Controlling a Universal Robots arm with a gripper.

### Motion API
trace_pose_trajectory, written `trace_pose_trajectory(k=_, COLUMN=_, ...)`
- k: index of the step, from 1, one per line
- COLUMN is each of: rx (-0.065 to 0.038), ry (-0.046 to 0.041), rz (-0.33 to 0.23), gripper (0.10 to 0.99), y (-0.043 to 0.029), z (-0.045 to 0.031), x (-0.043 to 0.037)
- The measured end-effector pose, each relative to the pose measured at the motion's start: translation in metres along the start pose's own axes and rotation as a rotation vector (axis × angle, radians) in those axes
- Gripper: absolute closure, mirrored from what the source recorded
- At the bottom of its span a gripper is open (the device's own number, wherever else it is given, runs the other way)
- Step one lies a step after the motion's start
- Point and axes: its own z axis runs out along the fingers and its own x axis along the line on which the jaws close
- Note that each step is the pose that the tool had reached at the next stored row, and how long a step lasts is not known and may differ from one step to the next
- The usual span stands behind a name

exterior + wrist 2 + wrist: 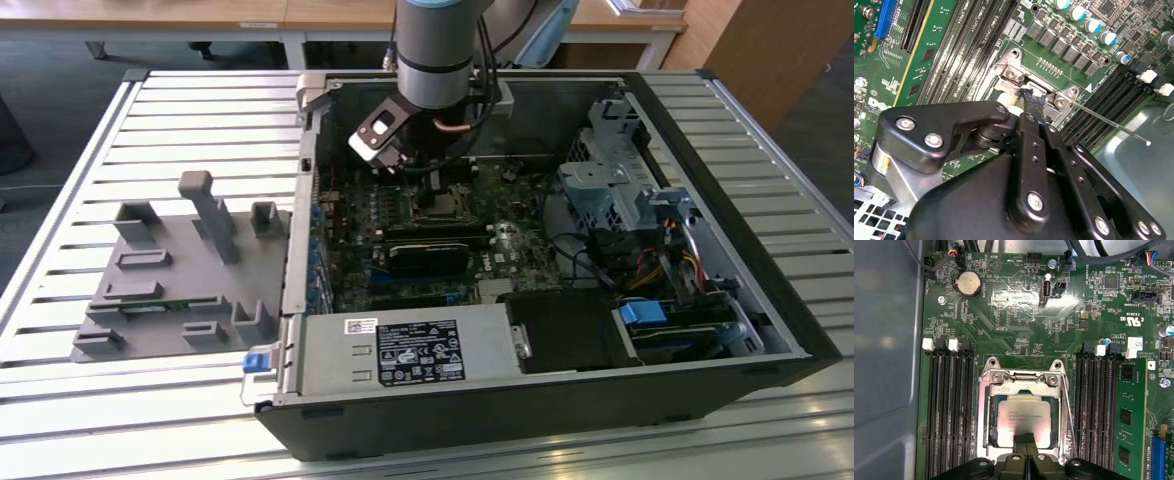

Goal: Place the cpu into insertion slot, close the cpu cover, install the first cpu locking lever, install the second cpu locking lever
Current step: 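Close the cpu cover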

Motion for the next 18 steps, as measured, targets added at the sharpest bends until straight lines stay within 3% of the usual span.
trace_pose_trajectory(k=8, rx=0.0, ry=-0.0016, rz=0.0, gripper=0.98, y=0.0016, z=0.0017, x=0.0004)
trace_pose_trajectory(k=15, rx=0.0, ry=-0.0013, rz=0.0, gripper=0.98, y=0.0104, z=0.0022, x=0.0028)
trace_pose_trajectory(k=18, rx=0.0, ry=-0.0013, rz=0.0, gripper=0.98, y=0.0106, z=-0.0024, x=0.0031)
